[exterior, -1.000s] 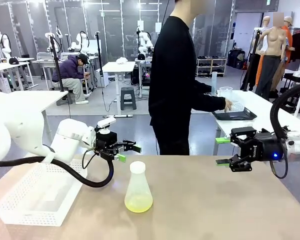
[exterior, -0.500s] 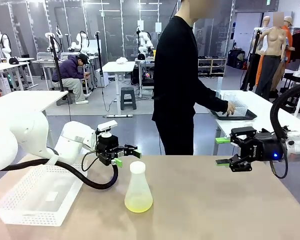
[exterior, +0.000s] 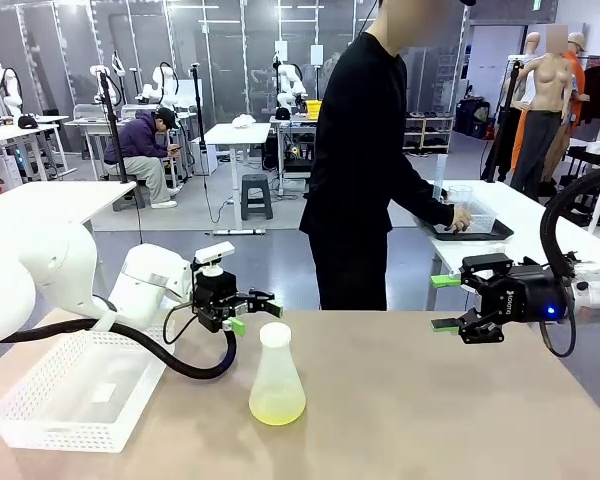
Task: Prepare the solutions needed for the experiment.
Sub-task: When the human places the Big flask in the center of the table, pick up the Big flask and place it in the left Organizing basket.
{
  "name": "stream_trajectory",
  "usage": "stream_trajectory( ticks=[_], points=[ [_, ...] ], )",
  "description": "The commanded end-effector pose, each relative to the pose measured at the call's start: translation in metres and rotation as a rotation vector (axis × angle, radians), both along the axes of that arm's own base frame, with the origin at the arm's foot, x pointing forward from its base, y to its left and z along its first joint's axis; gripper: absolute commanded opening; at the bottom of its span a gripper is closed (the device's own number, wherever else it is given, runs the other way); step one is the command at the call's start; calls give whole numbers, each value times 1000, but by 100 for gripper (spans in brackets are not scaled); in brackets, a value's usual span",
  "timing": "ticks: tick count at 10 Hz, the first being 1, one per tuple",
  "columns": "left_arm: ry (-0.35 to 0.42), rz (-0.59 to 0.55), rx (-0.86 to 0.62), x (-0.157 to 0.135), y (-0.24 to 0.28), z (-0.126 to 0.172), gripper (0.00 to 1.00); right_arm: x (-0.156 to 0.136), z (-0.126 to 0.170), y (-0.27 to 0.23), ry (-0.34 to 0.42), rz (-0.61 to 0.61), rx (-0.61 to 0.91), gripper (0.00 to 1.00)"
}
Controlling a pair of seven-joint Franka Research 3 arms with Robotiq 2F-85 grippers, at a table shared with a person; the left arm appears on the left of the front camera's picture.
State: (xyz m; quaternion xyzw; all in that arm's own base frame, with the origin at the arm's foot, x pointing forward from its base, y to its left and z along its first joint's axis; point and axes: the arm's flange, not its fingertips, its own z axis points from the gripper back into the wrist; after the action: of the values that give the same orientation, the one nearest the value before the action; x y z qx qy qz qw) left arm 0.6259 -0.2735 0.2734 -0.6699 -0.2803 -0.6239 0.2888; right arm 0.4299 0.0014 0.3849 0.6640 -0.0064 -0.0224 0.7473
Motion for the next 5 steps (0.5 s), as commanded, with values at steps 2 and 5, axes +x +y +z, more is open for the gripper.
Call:
stream_trajectory(
  ticks=[2, 5],
  points=[
    [-26, 11, 27, -23, -10, -12, 100, 0, 1, 1, -2, -3, -3, 82],
    [-41, 11, 44, -41, -19, -13, 100, 0, 1, 1, -2, -3, -3, 82]
  ],
)
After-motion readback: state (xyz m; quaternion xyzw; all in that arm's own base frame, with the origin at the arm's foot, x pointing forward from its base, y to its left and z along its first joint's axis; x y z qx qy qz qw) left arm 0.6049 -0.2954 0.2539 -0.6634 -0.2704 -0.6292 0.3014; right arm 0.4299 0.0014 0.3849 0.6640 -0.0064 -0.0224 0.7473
